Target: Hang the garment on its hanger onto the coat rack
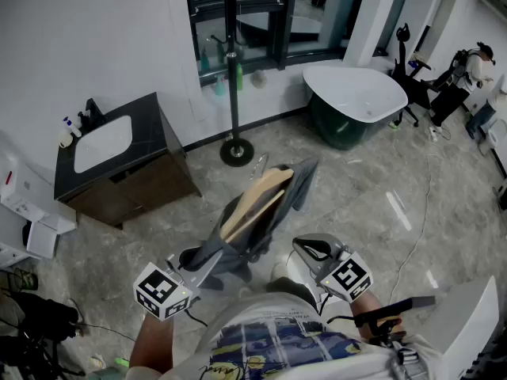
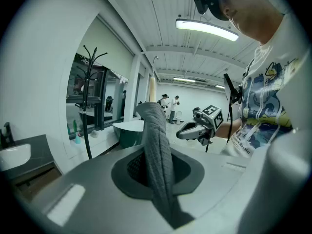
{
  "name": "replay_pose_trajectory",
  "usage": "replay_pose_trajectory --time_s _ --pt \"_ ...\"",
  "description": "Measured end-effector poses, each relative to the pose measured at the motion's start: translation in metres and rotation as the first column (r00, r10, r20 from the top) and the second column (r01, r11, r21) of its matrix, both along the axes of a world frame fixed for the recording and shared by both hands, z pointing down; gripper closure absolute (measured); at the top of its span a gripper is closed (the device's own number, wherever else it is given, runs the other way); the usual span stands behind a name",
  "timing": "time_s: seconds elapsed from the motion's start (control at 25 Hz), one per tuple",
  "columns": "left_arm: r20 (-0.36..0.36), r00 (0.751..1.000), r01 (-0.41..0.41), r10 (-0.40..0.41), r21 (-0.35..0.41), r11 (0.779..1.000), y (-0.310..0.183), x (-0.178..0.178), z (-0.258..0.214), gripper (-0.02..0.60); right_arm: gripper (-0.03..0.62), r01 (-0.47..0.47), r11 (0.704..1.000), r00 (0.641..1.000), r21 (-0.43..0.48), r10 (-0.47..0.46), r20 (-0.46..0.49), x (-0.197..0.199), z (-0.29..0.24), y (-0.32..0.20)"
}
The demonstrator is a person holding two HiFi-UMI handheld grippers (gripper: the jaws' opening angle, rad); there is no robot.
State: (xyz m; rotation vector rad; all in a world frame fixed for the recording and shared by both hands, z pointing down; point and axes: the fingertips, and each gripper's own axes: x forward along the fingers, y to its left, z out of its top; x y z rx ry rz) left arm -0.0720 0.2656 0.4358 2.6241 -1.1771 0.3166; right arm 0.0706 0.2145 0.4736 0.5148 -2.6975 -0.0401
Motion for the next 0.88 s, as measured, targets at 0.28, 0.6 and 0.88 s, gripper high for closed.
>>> replay_pose_trajectory --time_s 0.28,0.6,0.88 --pt "-0.015 1.000 -0.023 0.023 0.017 1.000 -0.008 0.003 -0.013 0.554 0.594 -0.004 1.000 1.000 0.001 0.004 -0.009 0.001 -0.004 0.001" --pt "-0.028 0.998 -0.052 0.052 0.001 0.999 -0.024 0.008 -0.012 0.554 0.591 -0.040 0.997 0.999 -0.070 0.041 0.014 0.014 0.014 -0.006" --pt "-0.021 0.999 -0.042 0.042 -0.019 0.999 -0.124 0.003 -0.017 0.554 0.546 -0.022 0.996 0.999 -0.085 0.025 0.030 0.013 0.014 -0.107"
